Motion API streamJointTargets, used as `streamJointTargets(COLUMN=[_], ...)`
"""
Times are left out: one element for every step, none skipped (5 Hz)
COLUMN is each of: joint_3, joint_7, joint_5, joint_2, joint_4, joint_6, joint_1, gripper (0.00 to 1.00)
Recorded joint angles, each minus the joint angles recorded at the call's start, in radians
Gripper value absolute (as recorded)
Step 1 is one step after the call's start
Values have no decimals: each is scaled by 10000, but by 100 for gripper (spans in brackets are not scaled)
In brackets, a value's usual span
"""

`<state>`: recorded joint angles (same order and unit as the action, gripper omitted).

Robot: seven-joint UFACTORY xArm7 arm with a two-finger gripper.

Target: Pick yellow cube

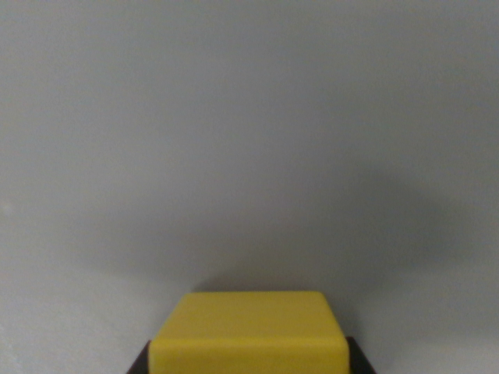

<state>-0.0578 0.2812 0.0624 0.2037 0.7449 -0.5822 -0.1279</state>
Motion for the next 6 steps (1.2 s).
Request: streamJointTargets(joint_3=[0,-1,-1,-2,-2,-4], joint_7=[0,-7,-7,-17,-17,-29], joint_5=[0,-7,-7,-16,-16,-28], joint_2=[0,-50,-50,-115,-115,-198], joint_4=[0,85,85,197,197,340], joint_6=[0,-135,-135,-312,-312,-537], joint_1=[0,1,1,2,2,4], gripper=[100,100,100,100,100,100])
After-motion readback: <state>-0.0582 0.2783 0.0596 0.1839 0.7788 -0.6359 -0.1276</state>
